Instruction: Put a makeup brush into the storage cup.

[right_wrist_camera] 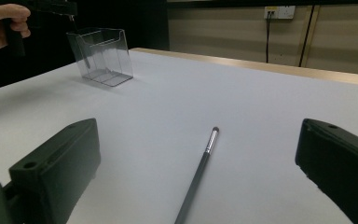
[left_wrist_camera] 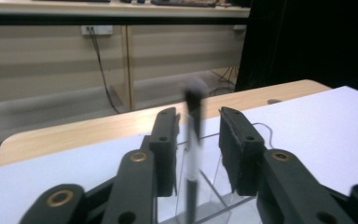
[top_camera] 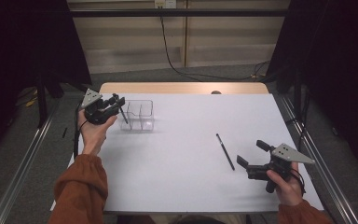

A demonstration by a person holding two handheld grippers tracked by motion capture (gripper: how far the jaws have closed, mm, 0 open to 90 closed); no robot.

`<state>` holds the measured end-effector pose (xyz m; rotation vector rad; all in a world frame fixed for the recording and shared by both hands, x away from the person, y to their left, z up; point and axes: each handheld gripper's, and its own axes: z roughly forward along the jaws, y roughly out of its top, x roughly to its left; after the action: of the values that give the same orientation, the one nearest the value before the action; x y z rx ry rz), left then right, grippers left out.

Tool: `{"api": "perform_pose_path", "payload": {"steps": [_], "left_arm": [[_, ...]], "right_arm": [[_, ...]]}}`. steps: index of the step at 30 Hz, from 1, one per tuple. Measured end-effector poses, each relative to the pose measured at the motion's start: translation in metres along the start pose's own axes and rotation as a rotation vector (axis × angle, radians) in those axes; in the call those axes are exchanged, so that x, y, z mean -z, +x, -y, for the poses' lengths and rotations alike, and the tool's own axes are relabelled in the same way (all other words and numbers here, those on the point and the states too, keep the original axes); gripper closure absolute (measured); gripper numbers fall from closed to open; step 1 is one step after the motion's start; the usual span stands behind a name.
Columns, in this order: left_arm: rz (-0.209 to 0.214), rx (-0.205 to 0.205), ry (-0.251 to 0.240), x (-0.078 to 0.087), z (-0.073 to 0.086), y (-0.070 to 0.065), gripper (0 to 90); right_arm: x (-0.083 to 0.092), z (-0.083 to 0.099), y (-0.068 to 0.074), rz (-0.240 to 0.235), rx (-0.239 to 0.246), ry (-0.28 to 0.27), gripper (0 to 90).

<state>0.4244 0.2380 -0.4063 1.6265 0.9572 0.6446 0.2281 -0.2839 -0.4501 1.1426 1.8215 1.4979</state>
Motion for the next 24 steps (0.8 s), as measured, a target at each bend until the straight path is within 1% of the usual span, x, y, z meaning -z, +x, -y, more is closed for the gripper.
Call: {"api": "perform_pose_path", "payload": {"steps": [1,2,3,4,5,7,10,11,13,14,16,20,21,24], "left_arm": [[-0.004,0.018,-0.006,0.000,0.000,0.000,58.7],[-0.008,0.024,-0.006,0.000,-0.001,0.001,50.5],[-0.011,0.025,-0.012,0.001,-0.001,0.001,48.6],[-0.015,0.022,-0.008,0.001,-0.001,0.002,47.7],[-0.015,0.034,-0.007,0.001,-0.001,0.003,44.2],[-0.024,0.037,0.001,0.002,0.000,0.004,35.8],[-0.037,0.053,-0.001,0.002,0.000,0.005,24.3],[-0.044,0.051,0.000,0.002,-0.001,0.005,21.3],[-0.067,0.062,0.009,0.002,-0.001,0.006,10.4],[-0.074,0.064,0.010,0.003,-0.001,0.007,8.4],[-0.070,0.084,0.012,0.003,0.000,0.009,3.6],[-0.046,0.080,-0.005,0.008,0.001,0.011,1.8],[-0.050,0.071,-0.007,0.010,0.001,0.011,1.8],[-0.049,0.068,-0.014,0.014,0.001,0.012,1.8]], "right_arm": [[0.000,0.000,0.000,-0.001,-0.001,0.001,0.0],[0.000,0.000,0.000,-0.003,-0.002,0.000,0.0],[-0.001,0.000,0.000,-0.003,0.000,0.000,0.0],[-0.001,0.000,0.000,-0.002,-0.001,0.000,0.0],[0.000,0.000,0.000,-0.003,-0.002,-0.001,0.0],[0.000,0.000,0.000,-0.001,-0.002,-0.001,0.0],[-0.001,0.000,0.000,-0.001,-0.002,-0.001,0.0],[-0.001,0.000,0.000,-0.003,0.000,-0.001,0.0],[-0.001,0.000,0.000,-0.002,-0.002,-0.002,0.0],[-0.001,0.000,0.000,-0.002,-0.002,-0.001,0.0],[-0.001,0.000,0.000,-0.002,-0.002,-0.002,0.0],[-0.001,0.000,0.000,-0.001,-0.001,-0.001,0.0],[-0.001,0.000,0.000,-0.001,-0.002,-0.002,0.0],[-0.001,0.000,0.000,-0.001,-0.003,-0.003,0.0]]}}
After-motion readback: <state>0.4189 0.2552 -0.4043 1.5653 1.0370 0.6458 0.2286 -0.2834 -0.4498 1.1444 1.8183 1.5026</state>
